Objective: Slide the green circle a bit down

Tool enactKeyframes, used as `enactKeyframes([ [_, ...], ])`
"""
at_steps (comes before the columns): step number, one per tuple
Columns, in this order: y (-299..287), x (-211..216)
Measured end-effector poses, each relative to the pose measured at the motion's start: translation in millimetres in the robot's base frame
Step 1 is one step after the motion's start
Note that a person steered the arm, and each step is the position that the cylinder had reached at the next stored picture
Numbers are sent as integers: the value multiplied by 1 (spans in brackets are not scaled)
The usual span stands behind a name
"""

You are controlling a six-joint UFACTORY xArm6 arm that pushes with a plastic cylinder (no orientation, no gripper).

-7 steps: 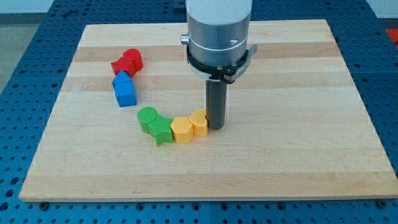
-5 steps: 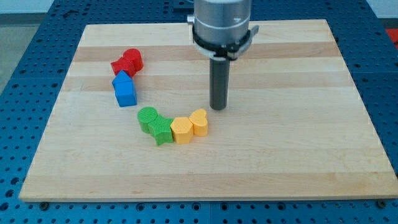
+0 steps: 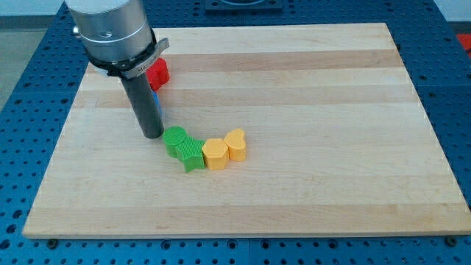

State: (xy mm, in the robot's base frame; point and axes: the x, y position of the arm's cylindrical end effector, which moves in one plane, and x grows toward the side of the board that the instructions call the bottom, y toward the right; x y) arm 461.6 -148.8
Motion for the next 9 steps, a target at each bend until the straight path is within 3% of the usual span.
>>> enactKeyframes([
  [2, 33, -8],
  [9, 33, 34],
])
